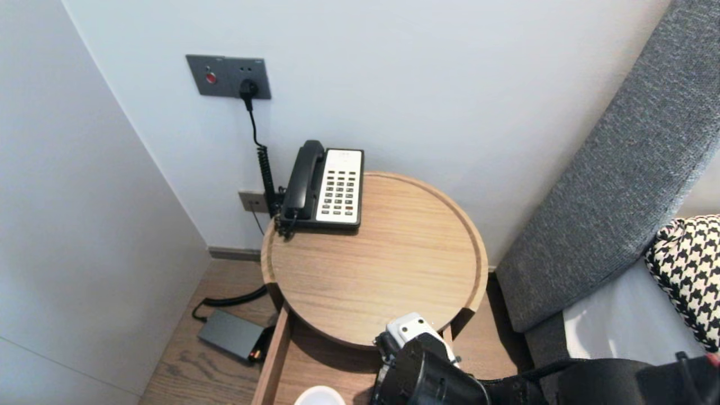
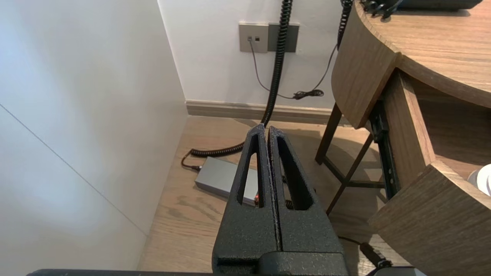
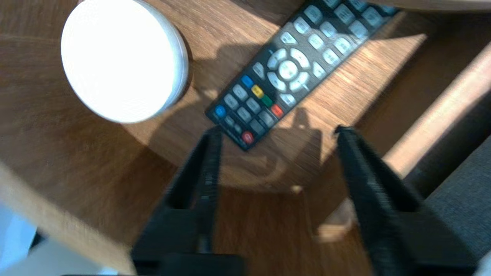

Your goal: Take the remote control out of the drawer one by one and place them on the table

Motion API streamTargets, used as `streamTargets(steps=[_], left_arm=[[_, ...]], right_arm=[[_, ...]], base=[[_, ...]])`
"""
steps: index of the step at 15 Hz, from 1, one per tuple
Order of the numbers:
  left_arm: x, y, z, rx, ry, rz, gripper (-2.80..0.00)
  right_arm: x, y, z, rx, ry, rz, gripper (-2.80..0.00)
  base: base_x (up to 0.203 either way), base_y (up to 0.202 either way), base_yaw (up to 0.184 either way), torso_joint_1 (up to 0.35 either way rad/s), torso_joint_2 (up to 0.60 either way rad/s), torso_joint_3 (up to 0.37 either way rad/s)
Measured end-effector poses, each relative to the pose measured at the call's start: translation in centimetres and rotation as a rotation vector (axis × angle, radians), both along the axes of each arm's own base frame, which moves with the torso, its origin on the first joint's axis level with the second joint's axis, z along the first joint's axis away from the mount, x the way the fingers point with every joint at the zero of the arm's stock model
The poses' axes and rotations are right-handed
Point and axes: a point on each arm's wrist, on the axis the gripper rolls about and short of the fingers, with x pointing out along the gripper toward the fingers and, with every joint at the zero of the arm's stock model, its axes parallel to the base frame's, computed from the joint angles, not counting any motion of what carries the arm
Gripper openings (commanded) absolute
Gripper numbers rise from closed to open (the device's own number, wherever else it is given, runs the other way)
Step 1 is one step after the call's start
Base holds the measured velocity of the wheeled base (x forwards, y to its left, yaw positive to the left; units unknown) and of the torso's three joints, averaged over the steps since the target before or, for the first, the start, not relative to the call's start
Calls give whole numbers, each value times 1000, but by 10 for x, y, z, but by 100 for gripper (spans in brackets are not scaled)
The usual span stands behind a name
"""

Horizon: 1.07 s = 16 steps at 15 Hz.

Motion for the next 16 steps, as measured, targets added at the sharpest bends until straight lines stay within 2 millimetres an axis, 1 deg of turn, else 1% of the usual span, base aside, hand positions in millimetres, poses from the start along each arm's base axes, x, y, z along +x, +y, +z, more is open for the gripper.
streamTargets(steps=[4,8,10,14,16], left_arm=[[0,0,0,0,0,1,-280],[0,0,0,1,0,-1,-280],[0,0,0,0,0,0,-280],[0,0,0,0,0,0,-280],[0,0,0,0,0,0,-280]], right_arm=[[4,12,-17,-33,10,-42,0],[8,15,-32,-68,9,-104,0],[10,17,-33,-72,4,-110,0],[19,24,-29,-54,-32,-146,0],[23,28,-35,-76,-67,-186,0]], base=[[0,0,0,0,0,0],[0,0,0,0,0,0],[0,0,0,0,0,0],[0,0,0,0,0,0],[0,0,0,0,0,0]])
